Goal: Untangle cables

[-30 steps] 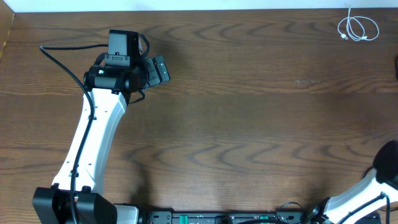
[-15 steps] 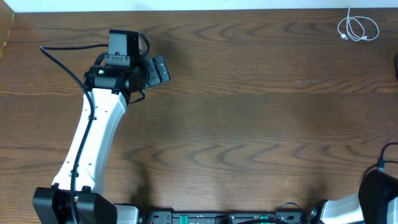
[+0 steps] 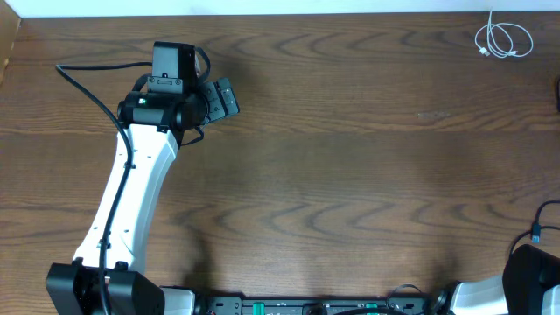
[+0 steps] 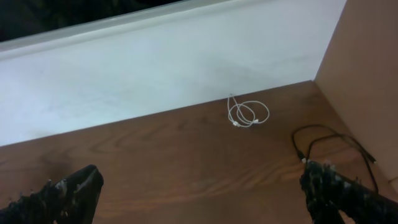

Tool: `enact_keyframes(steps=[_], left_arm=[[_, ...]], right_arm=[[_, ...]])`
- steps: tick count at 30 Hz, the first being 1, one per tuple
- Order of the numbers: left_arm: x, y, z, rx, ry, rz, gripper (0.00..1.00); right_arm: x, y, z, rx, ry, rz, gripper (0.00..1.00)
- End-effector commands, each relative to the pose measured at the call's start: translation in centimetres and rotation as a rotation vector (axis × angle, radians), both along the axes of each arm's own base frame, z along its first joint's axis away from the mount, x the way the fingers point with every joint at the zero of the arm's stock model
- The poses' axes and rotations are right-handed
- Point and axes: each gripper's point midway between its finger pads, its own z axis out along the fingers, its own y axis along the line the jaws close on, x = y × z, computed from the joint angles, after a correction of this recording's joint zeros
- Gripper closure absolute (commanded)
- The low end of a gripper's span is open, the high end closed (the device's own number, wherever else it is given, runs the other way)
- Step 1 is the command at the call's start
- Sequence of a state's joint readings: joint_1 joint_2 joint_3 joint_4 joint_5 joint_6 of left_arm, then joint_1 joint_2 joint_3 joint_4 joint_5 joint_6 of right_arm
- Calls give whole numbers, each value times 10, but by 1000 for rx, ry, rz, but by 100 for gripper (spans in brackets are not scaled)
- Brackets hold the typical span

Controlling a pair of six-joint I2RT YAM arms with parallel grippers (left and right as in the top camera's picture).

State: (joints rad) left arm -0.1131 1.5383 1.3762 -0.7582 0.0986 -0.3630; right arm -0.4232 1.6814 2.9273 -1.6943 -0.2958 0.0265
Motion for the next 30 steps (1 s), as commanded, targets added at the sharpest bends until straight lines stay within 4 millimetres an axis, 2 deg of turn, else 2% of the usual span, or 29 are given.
enact_keyframes(steps=[1,7,12,16,20,25,30], left_arm=[[1,1,-1,6,2,2,1],[1,1,-1,6,2,2,1],[1,1,-1,7,2,3,1],[1,1,-1,6,2,2,1],[1,1,-1,6,2,2,1],[1,1,-1,6,2,2,1],[1,1,-1,6,2,2,1]], right_arm=[[3,5,-3,-30,21,-19,1],[21,27,-7,-104,38,10,1],[42,48,-6,-92,-32,102,1],[53,60,-13,-77,-99,167,1],[54,70,-36,-69,-163,217,1],[48,78,-82,-94,-267,234,1],[30,86,-136,-125,-421,227,1]])
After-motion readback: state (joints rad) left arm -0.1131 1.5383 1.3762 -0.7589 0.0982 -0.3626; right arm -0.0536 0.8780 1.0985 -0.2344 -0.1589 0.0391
